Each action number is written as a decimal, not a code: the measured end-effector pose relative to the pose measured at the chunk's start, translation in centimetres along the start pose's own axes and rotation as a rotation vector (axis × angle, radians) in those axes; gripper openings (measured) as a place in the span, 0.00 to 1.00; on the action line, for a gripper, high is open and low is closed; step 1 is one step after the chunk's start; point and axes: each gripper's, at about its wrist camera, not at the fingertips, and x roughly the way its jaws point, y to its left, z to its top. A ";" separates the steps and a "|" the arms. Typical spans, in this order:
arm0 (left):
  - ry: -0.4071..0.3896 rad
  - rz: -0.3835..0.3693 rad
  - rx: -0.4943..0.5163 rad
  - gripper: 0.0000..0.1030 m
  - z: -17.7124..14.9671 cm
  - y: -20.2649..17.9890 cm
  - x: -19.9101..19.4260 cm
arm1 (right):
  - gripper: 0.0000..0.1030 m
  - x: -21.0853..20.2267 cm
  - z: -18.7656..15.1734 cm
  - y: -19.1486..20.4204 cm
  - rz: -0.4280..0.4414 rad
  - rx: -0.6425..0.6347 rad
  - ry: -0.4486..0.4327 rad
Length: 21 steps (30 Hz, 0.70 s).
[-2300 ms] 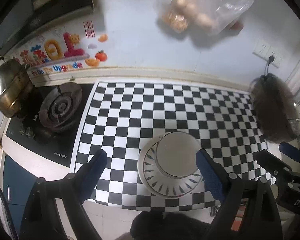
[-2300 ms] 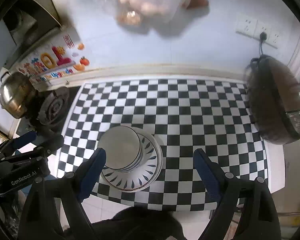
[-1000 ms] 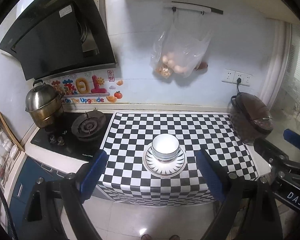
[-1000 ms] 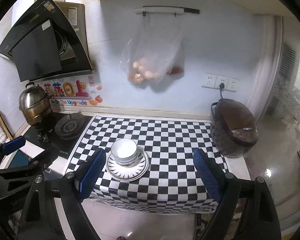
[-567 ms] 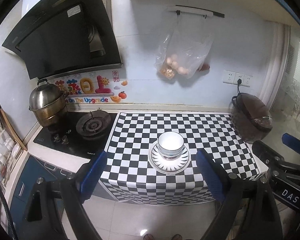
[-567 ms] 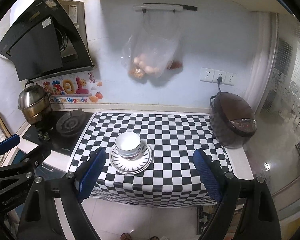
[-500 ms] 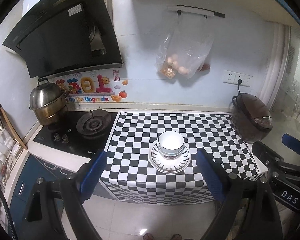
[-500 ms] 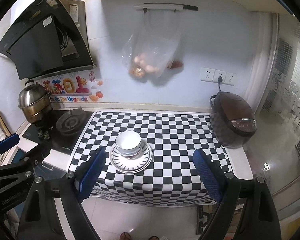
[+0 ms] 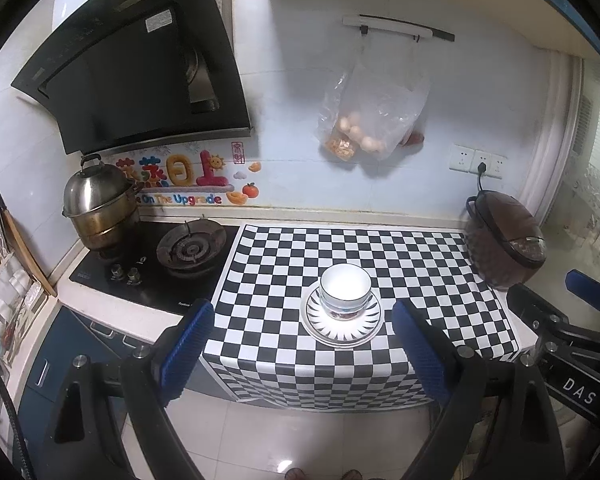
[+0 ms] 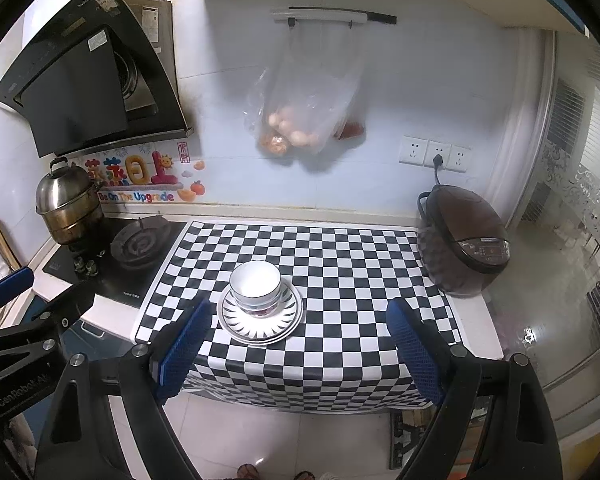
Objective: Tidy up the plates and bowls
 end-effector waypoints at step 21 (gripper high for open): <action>-0.005 0.005 0.001 0.88 -0.1 0.3 -0.3 | 0.88 0.0 0.2 0.1 -0.012 -0.008 -0.003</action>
